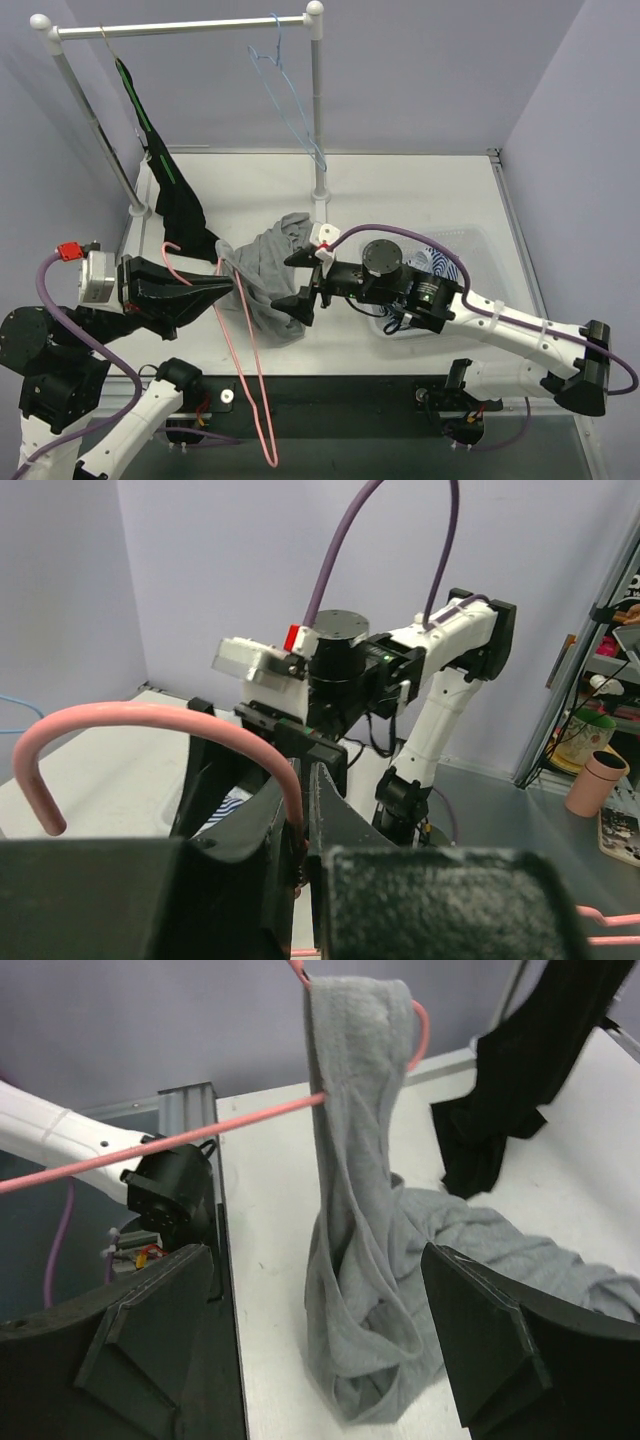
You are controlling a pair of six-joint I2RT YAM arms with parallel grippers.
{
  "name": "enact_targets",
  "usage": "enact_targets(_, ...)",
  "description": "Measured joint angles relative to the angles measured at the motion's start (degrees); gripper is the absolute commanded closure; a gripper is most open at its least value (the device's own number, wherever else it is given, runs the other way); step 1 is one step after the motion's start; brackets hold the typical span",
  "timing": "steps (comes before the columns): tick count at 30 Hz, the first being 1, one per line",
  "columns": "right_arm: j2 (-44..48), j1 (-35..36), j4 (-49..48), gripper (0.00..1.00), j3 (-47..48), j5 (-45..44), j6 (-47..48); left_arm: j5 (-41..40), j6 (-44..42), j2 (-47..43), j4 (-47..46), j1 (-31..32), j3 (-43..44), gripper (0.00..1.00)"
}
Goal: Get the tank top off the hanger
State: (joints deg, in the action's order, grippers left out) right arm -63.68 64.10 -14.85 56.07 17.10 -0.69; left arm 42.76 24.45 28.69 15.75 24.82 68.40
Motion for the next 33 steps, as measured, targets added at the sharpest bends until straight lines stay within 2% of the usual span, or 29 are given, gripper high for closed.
enact_targets(7, -11.4, -0.4, -3.9, 0.11, 6.0, 8.7, 1.6, 0.6, 2.0, -0.5, -1.6, 0.0, 0.7, 1.00)
enact_targets(17, -20.0, -0.7, -7.3, 0.12, 6.9, 11.6, 2.1, 1.0, 3.0, -0.5, -3.0, 0.0, 1.3, 1.00)
enact_targets(22, -24.7, -0.8, -8.2, 0.14, 7.2, 8.5, 2.3, 1.1, 3.5, -0.6, -3.1, 0.0, 1.5, 1.00)
enact_targets(24, -26.9, -1.0, -8.1, 0.24, 7.7, 6.4, 2.2, 1.1, 3.5, -0.6, -3.2, 0.0, 1.9, 1.00)
enact_targets(25, -27.9, -1.3, -8.2, 0.33, 7.9, 5.3, 2.0, 1.2, 3.6, -0.6, -3.3, 0.0, 1.9, 1.00)
enact_targets(26, -28.7, -1.6, -8.2, 0.55, 8.0, 4.3, 1.8, 1.2, 3.7, -0.6, -3.4, 0.0, 2.1, 1.00)
enact_targets(29, -30.6, -2.3, -8.4, 0.87, 8.0, 1.9, 1.5, 1.3, 4.2, -0.6, -3.8, 0.0, 2.1, 1.00)
enact_targets(31, -31.1, -2.6, -8.6, 1.00, 8.0, 0.5, 1.1, 1.3, 4.9, -0.6, -4.2, 0.0, 1.9, 1.00)
enact_targets(33, -31.2, -2.8, -9.4, 1.00, 8.0, -1.5, 0.8, 1.3, 5.2, -0.9, -4.3, 0.0, 1.4, 1.00)
